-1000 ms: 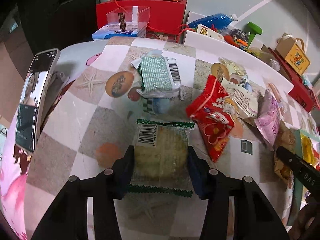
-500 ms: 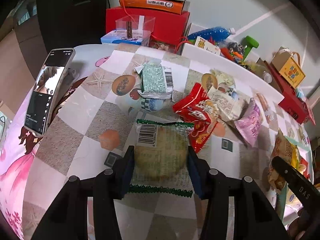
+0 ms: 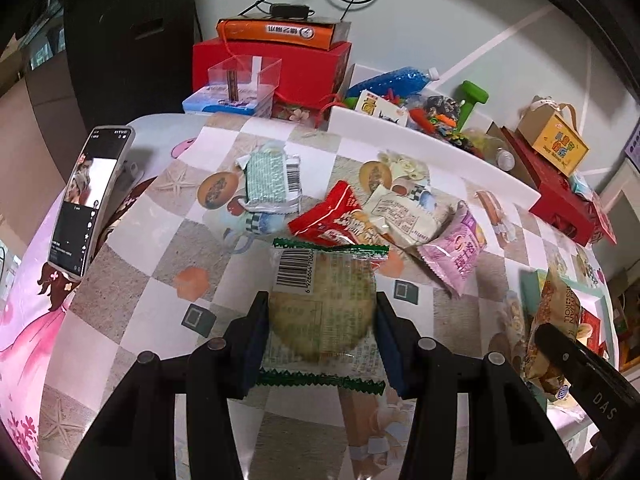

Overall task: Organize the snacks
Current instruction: 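Carry the biscuit pack over the tray with the left tool while the right tool carries the bread bag, then open both tools to drop the biscuit pack and bread bag into the tray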

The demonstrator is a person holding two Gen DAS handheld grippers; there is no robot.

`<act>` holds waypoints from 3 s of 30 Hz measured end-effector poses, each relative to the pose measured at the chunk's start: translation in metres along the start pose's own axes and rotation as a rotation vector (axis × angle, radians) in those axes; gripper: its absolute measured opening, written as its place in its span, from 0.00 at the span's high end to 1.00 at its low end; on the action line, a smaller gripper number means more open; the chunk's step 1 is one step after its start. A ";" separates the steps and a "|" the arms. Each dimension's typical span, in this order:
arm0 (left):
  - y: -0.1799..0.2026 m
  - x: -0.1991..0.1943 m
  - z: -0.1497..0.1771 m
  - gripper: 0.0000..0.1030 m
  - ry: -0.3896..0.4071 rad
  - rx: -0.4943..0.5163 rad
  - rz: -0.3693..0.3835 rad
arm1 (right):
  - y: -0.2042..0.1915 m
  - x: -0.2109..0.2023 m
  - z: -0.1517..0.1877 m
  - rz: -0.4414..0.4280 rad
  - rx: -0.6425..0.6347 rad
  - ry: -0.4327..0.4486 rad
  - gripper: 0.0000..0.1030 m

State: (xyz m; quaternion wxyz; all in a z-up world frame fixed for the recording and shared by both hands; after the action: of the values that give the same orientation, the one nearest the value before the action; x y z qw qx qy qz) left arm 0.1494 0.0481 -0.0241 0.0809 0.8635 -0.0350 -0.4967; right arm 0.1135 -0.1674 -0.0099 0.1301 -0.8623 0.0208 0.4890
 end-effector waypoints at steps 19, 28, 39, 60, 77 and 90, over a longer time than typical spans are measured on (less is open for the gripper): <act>0.074 -0.031 -0.001 0.50 0.075 0.142 0.129 | 0.051 -0.040 -0.002 0.003 0.100 0.071 0.61; 0.161 -0.037 0.021 0.50 0.063 0.327 0.242 | 0.135 -0.068 0.000 0.089 0.273 0.127 0.61; 0.236 -0.024 0.061 0.50 -0.020 0.492 0.309 | 0.220 -0.095 0.019 0.185 0.450 0.155 0.61; 0.269 0.021 0.096 0.50 -0.124 0.594 0.246 | 0.238 -0.060 0.038 0.167 0.485 0.030 0.61; 0.286 0.023 0.110 0.50 -0.170 0.627 0.284 | 0.243 -0.058 0.040 0.189 0.496 0.009 0.60; 0.275 0.003 0.092 0.33 -0.119 0.587 0.273 | 0.245 -0.061 0.040 0.211 0.501 0.011 0.46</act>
State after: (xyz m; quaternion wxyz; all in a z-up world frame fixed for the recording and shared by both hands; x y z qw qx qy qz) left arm 0.0769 -0.2330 -0.0240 -0.1078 0.8069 -0.2966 -0.4994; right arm 0.0085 -0.4002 -0.0276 0.2875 -0.7989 0.2317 0.4749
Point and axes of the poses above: each gripper's, at about its wrist camera, not at the fingertips, and x roughly the way its jaws point, y to its right, z to its underside, the point moved 4 cm from there along x, roughly the way its jaws point, and after that the axes turned 5 degrees about -y, right-handed, at the moved point
